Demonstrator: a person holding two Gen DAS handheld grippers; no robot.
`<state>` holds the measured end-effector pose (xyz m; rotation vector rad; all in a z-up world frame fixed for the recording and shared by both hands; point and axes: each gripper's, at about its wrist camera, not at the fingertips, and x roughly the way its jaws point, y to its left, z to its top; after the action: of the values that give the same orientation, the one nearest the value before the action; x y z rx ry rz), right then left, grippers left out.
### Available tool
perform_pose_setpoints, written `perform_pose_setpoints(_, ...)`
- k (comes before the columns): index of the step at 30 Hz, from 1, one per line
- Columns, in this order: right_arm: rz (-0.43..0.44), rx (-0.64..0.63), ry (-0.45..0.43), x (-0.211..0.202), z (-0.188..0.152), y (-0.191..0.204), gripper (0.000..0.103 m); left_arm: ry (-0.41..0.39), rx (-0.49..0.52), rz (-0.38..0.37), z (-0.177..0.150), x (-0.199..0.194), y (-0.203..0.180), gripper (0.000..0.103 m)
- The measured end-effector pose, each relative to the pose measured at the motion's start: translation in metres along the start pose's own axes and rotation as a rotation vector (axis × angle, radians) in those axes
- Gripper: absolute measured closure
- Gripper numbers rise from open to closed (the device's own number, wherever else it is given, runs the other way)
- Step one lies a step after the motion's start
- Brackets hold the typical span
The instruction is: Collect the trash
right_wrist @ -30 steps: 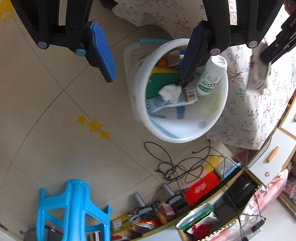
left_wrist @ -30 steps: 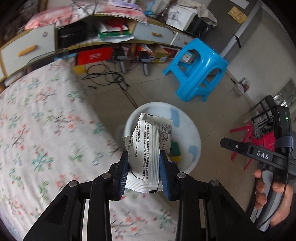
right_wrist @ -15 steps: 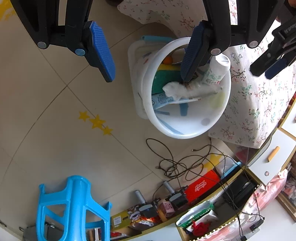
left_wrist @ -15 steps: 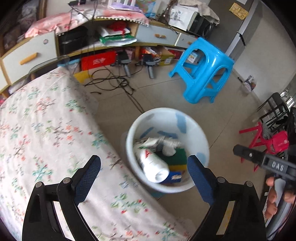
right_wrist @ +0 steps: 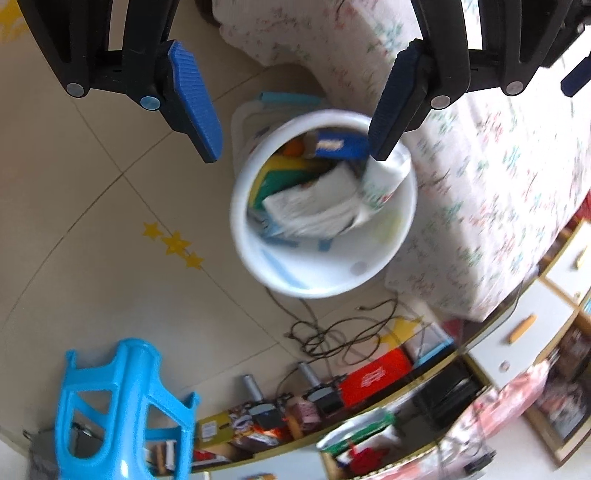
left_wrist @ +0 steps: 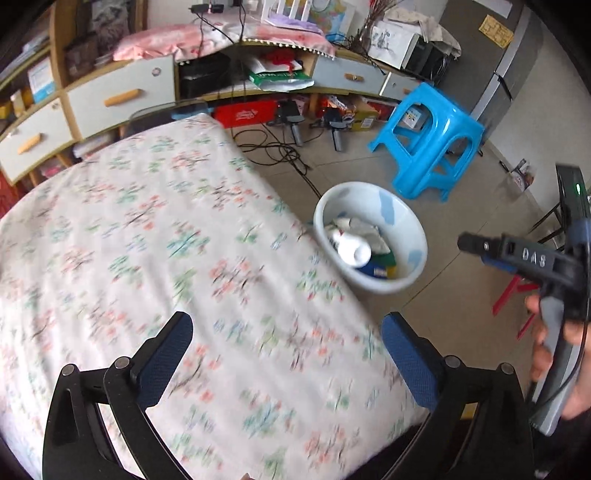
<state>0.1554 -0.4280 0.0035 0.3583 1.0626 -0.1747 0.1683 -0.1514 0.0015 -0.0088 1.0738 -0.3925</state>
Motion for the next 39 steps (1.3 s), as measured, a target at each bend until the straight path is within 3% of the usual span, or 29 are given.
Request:
perform_pose_setpoints(3,0.02,-0.038,-0.014,-0.02,-0.009,0.02,0.019,-0.011,-0.021,0.027,-0.018,-0.024,0.007,0.0)
perform_pose_setpoints(9,0.076,-0.176,-0.063,-0.07,-0.053,0.07,0.011,-0.095,-0.062,0.104,-0.056,-0.078,0.019,0.0)
perform_pose_setpoints(15,0.118,-0.265,-0.111,-0.096,-0.106,0.098,0.009,-0.162,-0.116,0.112,-0.093,-0.108,0.033,0.0)
perform_pose_setpoints(18,0.109,-0.29,-0.162,-0.099,-0.13,0.109,0.008,-0.2,-0.139,0.15,-0.111,-0.117,0.043,0.0)
perform_pose_setpoints(23,0.106,-0.268,-0.187,-0.09,-0.143,0.115,0.008,-0.201,-0.164,0.175,-0.13,-0.12,0.06,0.0)
perform_pose_setpoints(28,0.042,-0.264,-0.228,-0.08,-0.151,0.117,0.008,-0.2,-0.195,0.192,-0.137,-0.12,0.077,0.0)
perform_pose_setpoints(39,0.051,-0.248,-0.198,-0.067,-0.153,0.122,0.008,-0.206,-0.221,0.205,-0.146,-0.121,0.086,0.0)
